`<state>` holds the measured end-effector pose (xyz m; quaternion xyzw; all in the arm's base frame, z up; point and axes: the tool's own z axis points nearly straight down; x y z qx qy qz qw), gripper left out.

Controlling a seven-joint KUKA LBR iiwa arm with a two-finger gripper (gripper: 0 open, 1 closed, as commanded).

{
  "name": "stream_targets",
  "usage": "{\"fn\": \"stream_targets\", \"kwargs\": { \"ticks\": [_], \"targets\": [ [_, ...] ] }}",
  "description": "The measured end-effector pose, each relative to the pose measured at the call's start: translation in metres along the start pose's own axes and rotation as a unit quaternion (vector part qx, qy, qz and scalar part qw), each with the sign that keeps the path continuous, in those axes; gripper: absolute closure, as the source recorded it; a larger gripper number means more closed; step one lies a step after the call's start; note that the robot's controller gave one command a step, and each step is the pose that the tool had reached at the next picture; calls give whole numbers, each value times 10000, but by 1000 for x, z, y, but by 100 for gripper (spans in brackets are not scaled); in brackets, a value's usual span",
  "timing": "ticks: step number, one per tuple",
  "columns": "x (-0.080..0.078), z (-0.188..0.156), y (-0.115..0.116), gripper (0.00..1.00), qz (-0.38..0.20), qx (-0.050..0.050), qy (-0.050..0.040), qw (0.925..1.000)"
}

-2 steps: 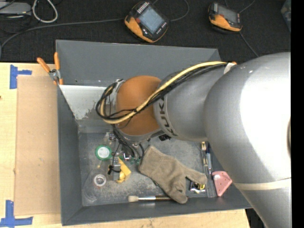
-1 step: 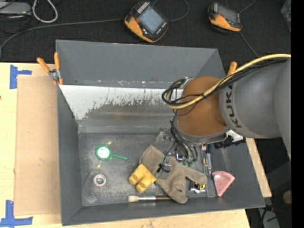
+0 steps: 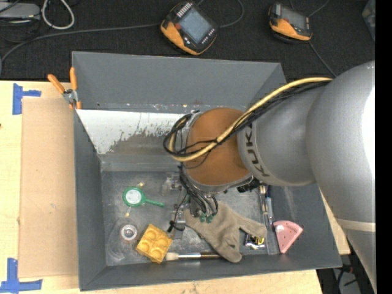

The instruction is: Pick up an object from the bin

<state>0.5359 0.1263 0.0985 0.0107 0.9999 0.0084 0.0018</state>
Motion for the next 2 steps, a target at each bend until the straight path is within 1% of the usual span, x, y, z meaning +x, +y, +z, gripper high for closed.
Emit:
{"fn": "stream_targets", "kwargs": {
  "ticks": [1, 2],
  "targets": [
    [7, 16, -92, 0, 1451, 52, -7, 9894],
    [42, 25, 19, 100, -2268, 34, -41, 9739]
  ]
}}
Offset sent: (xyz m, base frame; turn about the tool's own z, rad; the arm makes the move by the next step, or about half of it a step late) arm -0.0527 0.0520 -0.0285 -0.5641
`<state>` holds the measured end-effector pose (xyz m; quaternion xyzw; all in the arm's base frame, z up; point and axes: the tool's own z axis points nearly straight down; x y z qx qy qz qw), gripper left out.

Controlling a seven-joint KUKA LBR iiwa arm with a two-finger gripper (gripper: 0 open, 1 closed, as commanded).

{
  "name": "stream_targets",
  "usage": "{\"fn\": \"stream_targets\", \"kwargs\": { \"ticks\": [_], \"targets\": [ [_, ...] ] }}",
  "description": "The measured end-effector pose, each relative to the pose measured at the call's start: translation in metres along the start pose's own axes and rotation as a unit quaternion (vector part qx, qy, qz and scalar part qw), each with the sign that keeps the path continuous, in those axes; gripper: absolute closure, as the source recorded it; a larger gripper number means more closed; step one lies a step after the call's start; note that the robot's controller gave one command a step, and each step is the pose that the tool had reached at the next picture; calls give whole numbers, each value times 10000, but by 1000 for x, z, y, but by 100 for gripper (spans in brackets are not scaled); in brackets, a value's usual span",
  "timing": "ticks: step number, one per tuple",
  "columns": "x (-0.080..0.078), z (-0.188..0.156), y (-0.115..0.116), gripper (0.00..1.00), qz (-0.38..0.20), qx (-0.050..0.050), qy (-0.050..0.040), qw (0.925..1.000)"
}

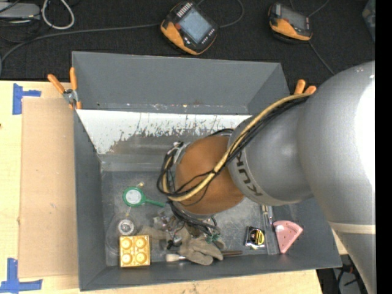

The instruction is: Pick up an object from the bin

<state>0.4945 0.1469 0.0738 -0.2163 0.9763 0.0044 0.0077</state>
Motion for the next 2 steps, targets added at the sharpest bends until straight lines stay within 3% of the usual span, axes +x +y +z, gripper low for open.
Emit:
{"fn": "stream_targets", "kwargs": {
  "ticks": [1, 2],
  "targets": [
    [-5, 2, 28, 100, -524, 7, 13, 9986],
    [-1, -28, 28, 100, -497, -22, 60, 9987]
  ]
}}
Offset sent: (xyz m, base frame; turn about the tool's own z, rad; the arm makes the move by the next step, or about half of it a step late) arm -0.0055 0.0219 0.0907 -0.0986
